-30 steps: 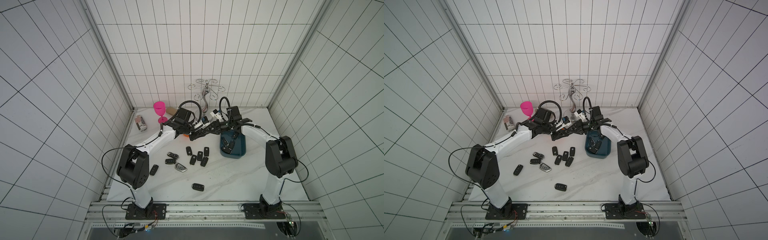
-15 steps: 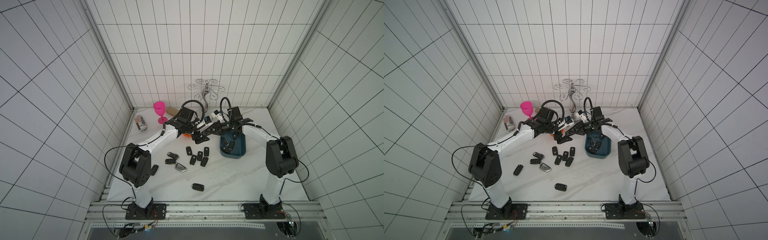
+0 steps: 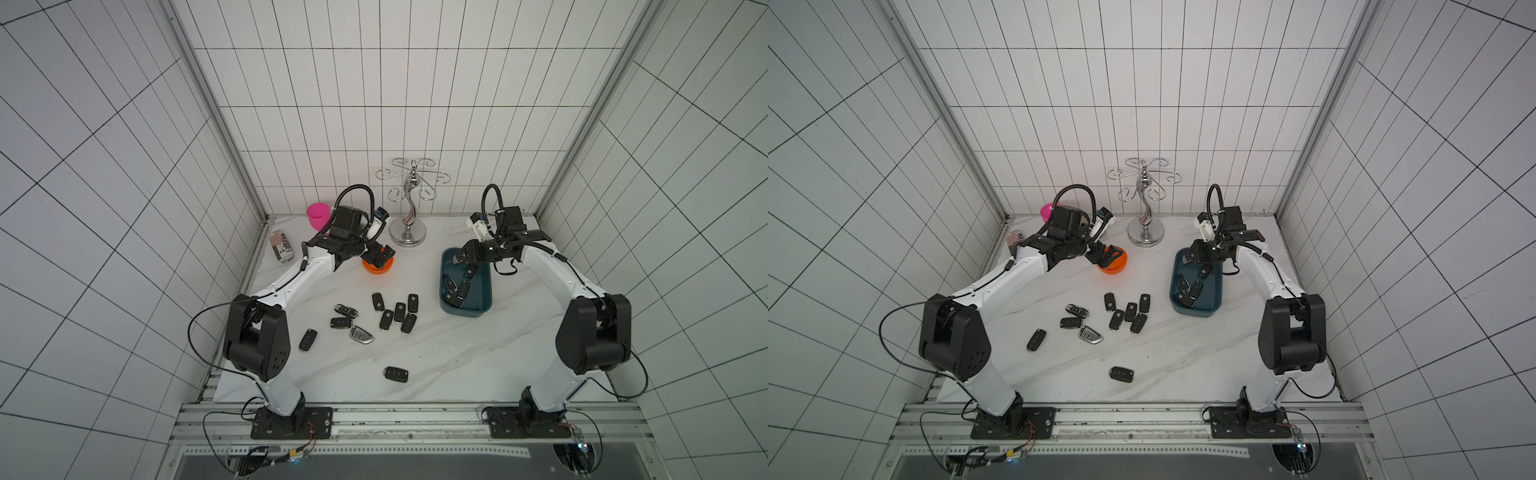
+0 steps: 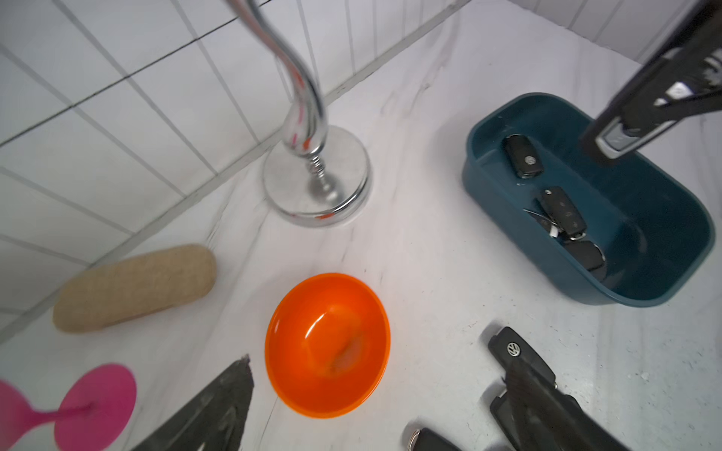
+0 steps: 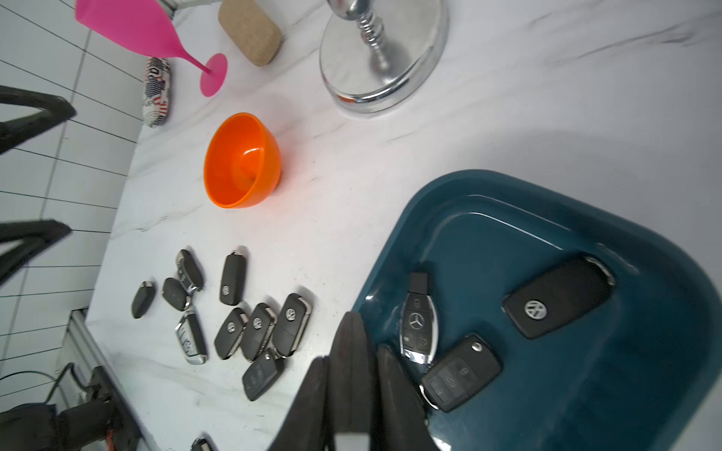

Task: Place the car key into the storage box
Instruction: Place the car key in the storage box.

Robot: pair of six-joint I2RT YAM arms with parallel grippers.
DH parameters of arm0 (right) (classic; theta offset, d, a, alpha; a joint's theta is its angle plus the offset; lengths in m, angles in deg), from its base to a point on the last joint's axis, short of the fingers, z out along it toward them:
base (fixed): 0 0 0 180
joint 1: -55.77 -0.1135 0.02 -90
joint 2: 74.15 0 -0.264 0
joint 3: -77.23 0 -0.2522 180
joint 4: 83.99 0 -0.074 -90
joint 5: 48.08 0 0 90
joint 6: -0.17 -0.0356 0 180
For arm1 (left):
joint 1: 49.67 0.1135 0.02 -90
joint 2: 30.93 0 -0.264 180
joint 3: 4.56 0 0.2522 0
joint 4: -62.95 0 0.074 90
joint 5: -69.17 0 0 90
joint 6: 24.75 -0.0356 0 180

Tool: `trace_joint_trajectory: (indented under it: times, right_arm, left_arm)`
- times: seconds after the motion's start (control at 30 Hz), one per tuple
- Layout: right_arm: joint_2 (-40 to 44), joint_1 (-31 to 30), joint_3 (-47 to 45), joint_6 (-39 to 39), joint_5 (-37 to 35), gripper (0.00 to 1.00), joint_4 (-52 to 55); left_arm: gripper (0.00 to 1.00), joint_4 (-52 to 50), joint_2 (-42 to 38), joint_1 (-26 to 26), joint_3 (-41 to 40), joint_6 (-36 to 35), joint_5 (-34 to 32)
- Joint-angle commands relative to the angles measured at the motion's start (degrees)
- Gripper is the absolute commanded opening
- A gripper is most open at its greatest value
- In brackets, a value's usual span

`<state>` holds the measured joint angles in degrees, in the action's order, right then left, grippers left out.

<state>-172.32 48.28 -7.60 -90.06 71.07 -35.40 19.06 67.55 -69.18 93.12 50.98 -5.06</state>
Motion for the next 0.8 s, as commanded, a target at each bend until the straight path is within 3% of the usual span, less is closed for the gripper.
trace_joint_trajectory:
  times: [0.0, 0.13, 0.2, 0.33, 0.53, 0.77]
  right_arm:
    - [-2.9, 0.2, -2.1, 4.6, -7.7, 0.21, 3.8]
    - [-5.8, 0.1, -1.4, 5.0, -10.1, 0.21, 3.2]
    - [-6.9, 0.1, -0.8, 5.1, -11.9, 0.21, 2.4]
    - [-9.6, 0.0, 0.4, 5.5, -15.0, 0.21, 1.2]
    - [-13.3, -0.7, 1.3, 5.7, -16.2, 0.22, 0.4]
    - [-15.7, -1.7, 2.5, 5.6, -16.2, 0.25, -0.1]
  left_arm:
    - [0.99, -9.1, 3.7, 2.7, 7.4, 7.1, -8.3]
    - [0.99, -25.2, 10.1, 9.8, 17.1, 8.4, -6.8]
    - [0.98, -29.1, 11.1, 13.8, 17.4, 7.3, -4.0]
    - [0.98, -28.4, 7.5, 18.5, 8.9, 2.0, -6.7]
    - [0.98, -19.5, -3.2, 19.5, -9.2, -6.6, -11.8]
    - [0.97, -20.5, -6.1, 22.7, -13.5, -7.5, -7.1]
